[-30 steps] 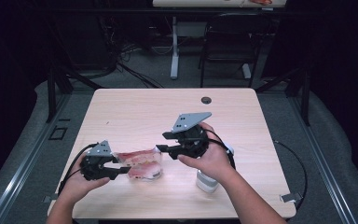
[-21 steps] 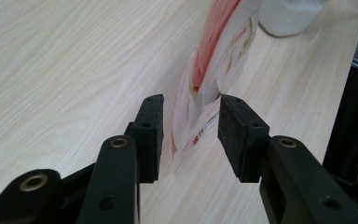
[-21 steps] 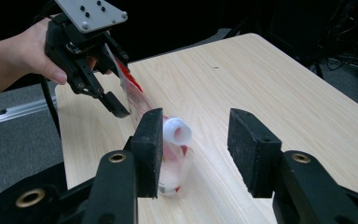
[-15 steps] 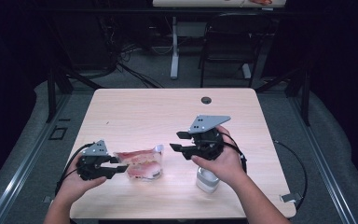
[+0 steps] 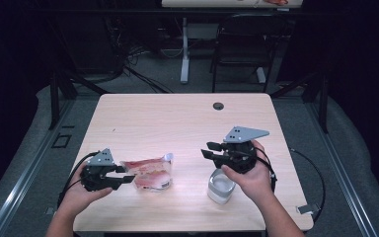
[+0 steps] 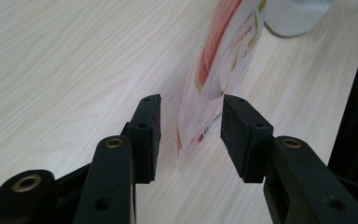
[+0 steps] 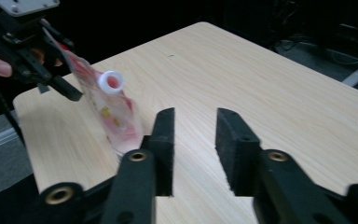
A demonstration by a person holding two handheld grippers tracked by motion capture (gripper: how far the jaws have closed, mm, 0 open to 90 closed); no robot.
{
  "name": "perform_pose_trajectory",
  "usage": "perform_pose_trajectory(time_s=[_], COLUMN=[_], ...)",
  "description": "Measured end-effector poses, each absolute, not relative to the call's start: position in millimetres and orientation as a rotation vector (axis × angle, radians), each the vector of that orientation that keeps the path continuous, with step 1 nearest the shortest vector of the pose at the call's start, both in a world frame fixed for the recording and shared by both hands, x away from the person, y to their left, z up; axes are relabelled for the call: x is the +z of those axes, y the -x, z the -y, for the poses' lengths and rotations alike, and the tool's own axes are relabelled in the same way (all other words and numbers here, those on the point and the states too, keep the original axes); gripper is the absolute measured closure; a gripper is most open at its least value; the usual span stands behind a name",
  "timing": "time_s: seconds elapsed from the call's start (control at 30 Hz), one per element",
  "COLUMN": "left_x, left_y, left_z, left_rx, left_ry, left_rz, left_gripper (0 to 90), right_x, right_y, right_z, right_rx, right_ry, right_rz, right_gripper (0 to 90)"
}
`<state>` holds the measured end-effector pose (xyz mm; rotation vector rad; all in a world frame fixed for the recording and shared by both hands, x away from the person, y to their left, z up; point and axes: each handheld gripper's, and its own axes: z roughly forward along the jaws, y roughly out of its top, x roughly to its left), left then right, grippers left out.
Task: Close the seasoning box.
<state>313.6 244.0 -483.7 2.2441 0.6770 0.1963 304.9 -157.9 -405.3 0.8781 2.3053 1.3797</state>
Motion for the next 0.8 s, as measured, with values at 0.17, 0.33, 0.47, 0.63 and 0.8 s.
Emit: perform_pose_trajectory(time_s=[0.17, 0.33, 0.47, 0.63, 0.8], left_x=[-483.0, -482.9, -482.5, -482.7, -483.1], left_y=[-313.8, -313.6, -313.4, -313.5, -313.7], left_z=[-244.4, -244.1, -243.7, -243.3, -243.5], left_rx=[0.195, 0.199, 0.210, 0.215, 0.213], left_ry=[-2.240, -2.237, -2.231, -2.228, -2.232], left_rz=[-0.685, -0.688, -0.693, -0.694, -0.697], left_gripper=[56.0, 54.8, 52.2, 49.2, 49.0], right_x=[-410.2, -411.8, -411.1, -409.9, -409.9], right_y=[-303.2, -301.9, -301.4, -302.8, -305.0], right_z=[173.0, 184.5, 190.1, 199.5, 210.8], right_rx=[1.400, 1.385, 1.371, 1.344, 1.335], right_ry=[-0.928, -0.963, -0.971, -0.997, -1.029], right_rz=[-2.242, -2.219, -2.200, -2.177, -2.151], right_gripper=[75.7, 80.3, 83.5, 84.6, 86.0])
